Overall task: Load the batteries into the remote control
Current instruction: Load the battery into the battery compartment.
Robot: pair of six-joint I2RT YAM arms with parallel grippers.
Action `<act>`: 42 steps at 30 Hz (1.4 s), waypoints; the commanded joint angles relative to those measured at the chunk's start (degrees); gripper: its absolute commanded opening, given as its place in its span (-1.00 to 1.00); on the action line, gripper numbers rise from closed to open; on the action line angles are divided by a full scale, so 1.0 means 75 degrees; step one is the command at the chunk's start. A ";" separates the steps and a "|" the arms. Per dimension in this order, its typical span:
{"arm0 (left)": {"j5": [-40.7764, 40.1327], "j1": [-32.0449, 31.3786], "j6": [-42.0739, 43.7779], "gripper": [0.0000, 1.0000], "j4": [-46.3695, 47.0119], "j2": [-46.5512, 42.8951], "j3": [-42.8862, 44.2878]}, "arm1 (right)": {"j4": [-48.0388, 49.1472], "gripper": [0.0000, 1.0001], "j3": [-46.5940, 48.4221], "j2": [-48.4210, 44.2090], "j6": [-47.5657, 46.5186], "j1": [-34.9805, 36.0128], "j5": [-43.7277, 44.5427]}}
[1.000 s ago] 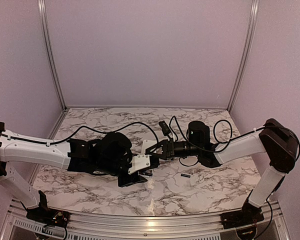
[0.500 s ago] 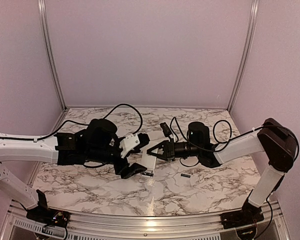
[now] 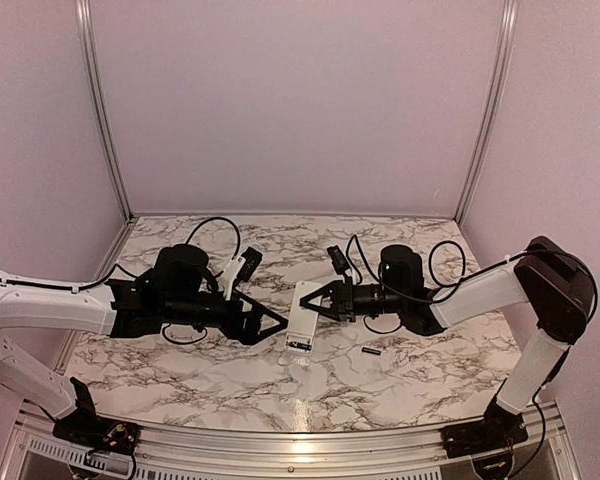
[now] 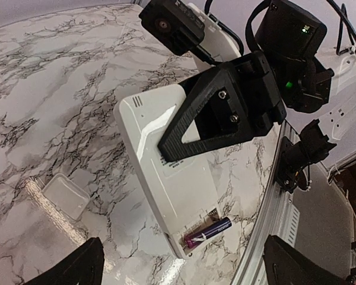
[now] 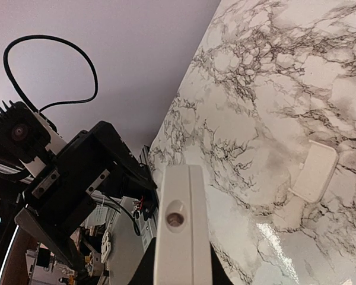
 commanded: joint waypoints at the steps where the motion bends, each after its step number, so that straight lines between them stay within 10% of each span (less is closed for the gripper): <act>1: 0.1031 0.0010 -0.1491 0.89 0.1484 0.0566 -0.0456 | 0.0024 -1.00 0.0222 -0.0252 0.0032 -0.0109 0.0174; 42: 0.1306 -0.0552 -0.1906 0.38 0.1465 0.2441 0.0643 | -0.0014 -1.00 0.0039 -0.0481 0.0063 -0.0122 0.0423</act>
